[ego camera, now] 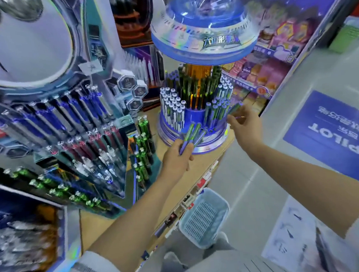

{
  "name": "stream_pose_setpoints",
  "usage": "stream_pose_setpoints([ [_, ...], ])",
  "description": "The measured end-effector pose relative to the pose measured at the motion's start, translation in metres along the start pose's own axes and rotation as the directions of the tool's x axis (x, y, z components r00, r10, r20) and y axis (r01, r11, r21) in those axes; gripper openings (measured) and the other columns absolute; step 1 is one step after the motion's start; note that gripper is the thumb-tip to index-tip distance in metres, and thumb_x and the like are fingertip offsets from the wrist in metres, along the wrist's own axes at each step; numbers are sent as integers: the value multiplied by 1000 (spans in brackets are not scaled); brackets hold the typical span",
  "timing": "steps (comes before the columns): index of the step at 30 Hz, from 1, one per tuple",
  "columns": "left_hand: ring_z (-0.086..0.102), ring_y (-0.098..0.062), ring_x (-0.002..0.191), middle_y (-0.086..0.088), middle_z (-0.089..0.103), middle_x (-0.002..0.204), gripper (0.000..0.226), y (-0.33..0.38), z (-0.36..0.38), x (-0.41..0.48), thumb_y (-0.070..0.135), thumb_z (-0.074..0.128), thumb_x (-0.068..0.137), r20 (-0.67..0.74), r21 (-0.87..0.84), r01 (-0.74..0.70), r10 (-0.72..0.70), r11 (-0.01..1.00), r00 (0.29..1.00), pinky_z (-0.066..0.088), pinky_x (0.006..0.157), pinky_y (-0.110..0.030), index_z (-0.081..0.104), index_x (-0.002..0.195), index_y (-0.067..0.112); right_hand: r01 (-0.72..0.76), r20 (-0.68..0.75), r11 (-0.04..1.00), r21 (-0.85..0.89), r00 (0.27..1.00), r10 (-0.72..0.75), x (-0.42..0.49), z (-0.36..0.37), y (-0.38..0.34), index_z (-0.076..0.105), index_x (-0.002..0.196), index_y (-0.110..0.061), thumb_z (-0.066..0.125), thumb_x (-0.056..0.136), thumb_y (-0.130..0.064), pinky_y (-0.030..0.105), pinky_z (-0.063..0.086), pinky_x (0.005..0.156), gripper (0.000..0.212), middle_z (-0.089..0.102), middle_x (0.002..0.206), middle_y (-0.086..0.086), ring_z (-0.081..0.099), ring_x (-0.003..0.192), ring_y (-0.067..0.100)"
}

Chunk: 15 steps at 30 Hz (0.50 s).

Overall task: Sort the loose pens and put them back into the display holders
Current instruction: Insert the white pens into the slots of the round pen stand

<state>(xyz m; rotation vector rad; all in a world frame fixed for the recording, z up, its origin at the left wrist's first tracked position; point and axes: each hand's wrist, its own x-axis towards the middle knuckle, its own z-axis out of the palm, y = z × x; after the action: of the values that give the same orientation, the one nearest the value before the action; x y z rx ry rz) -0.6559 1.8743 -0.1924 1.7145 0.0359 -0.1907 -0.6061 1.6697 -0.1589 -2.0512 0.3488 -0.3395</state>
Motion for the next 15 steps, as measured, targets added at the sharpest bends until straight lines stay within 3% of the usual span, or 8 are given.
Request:
stream_pose_setpoints([
  [4,41,-10,39,-1,57,65,17,0,6,13,24,51,99,-32,-28,9,-10,1000,999,38,45,-25,53,82,22,59,36,993,-97,998,-56,12,4,2,54,89,-7,66,88,-14,23,44,60,14,65,82,3,61,71,19],
  [9,46,-7,42,-8,58,71,17,4,11,21,23,50,100,-55,-44,0,-3,999,998,41,47,-25,52,85,14,84,97,988,-132,993,-72,21,6,7,43,77,-27,70,84,-11,37,52,70,31,66,82,3,64,74,23],
  [12,49,-1,44,-11,58,74,17,3,14,23,22,50,100,-58,-44,8,-10,999,998,42,47,-23,53,88,11,85,124,985,-149,990,-67,22,6,7,43,89,-25,72,83,-14,28,47,63,32,67,84,1,65,74,18],
  [15,46,-6,44,-9,58,73,21,2,15,24,24,50,100,-58,-44,21,-24,999,998,42,48,-24,55,95,4,81,140,981,-174,989,-57,22,8,6,48,82,-25,74,83,-18,21,41,59,27,67,83,0,63,74,17],
])
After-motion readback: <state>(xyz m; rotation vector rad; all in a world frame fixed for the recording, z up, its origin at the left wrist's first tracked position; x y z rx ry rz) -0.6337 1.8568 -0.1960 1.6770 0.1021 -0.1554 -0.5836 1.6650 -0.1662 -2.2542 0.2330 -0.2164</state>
